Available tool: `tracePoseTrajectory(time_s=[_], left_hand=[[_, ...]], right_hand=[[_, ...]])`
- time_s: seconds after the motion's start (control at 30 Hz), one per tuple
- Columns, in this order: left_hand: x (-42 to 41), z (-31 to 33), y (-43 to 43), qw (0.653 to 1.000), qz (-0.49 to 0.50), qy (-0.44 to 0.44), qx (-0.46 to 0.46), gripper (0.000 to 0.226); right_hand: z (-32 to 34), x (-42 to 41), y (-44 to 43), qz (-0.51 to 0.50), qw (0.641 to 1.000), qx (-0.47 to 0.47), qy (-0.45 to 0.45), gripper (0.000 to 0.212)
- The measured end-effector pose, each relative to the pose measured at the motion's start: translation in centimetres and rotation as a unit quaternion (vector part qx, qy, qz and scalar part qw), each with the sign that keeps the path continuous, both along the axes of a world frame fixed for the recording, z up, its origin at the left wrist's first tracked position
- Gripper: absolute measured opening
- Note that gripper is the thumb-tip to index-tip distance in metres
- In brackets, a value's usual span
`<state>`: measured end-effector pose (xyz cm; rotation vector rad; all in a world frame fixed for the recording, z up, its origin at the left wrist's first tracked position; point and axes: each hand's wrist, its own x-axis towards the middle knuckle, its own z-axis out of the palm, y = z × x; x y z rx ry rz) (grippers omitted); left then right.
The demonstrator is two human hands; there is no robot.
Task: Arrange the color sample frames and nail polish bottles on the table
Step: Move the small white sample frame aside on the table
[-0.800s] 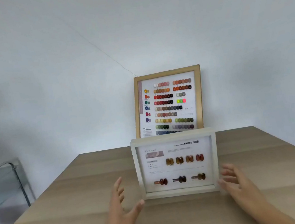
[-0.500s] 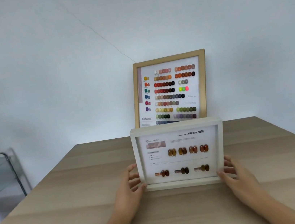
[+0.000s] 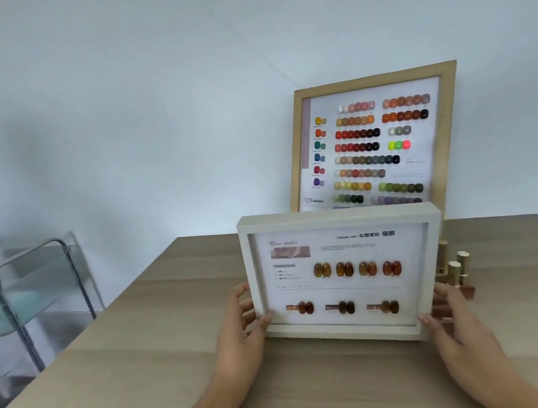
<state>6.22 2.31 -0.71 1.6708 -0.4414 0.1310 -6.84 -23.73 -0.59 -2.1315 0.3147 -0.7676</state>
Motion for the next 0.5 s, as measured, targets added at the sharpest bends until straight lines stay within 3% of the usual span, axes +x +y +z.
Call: tracePoseTrajectory(time_s=[0.27,0.5], left_hand=[[7.3,0.4,10.3,0.991,0.109,0.038,-0.064,0.045],[15.0,0.3,13.8,0.985,0.156,0.041,-0.064,0.045]], right_hand=[[-0.2,10.9,10.3,0.100,0.995,-0.010,-0.006,0.035],[-0.3,19.2,13.6,0.124,0.992,-0.008,-0.028,0.034]])
